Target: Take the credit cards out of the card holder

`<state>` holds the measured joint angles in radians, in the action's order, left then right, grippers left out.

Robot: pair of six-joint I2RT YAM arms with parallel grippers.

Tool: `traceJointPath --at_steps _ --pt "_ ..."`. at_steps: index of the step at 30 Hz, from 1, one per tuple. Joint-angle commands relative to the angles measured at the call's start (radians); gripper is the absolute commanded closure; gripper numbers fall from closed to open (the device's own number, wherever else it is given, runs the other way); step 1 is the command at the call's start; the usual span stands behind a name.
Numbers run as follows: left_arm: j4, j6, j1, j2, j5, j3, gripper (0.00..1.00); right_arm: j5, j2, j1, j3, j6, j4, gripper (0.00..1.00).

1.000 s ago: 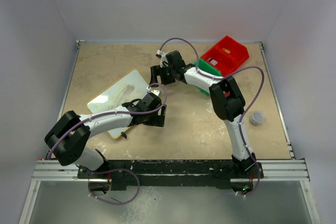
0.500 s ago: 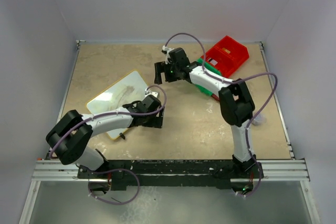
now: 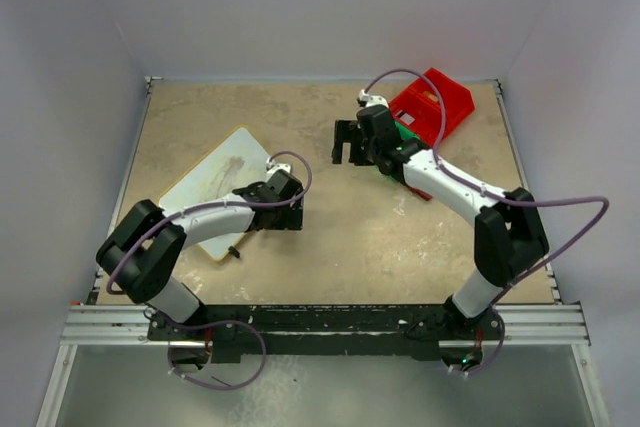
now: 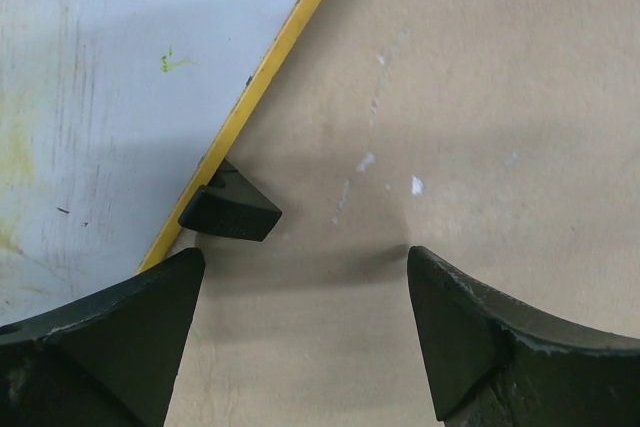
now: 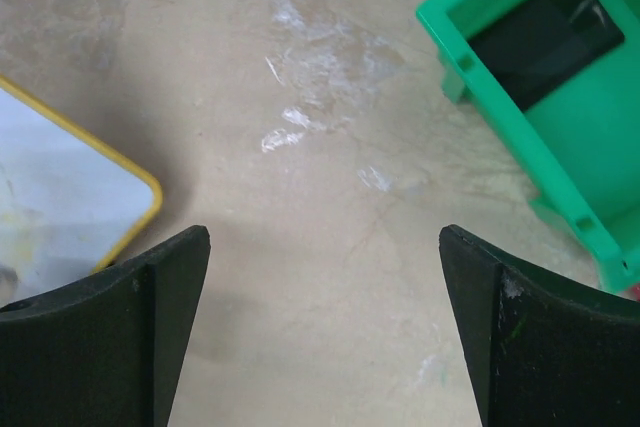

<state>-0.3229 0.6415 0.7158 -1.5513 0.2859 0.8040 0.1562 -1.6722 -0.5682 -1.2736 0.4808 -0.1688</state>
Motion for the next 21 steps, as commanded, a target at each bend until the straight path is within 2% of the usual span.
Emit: traceJointPath --at_steps 1,15,21 --pt "-0.006 -0.035 -0.065 -0.031 0.064 0.047 0.2 0.071 0.115 0.002 0.073 0.05 0.016 0.0" --pt "-0.002 -0.057 -0.335 -0.126 0.031 0.08 0.2 0.164 0.33 0.019 0.201 0.087 -0.06 0.0" --pt "-0.03 -0.033 -0.363 -0.11 0.082 0.062 0.2 0.182 0.37 0.033 0.215 0.078 -0.081 0.0"
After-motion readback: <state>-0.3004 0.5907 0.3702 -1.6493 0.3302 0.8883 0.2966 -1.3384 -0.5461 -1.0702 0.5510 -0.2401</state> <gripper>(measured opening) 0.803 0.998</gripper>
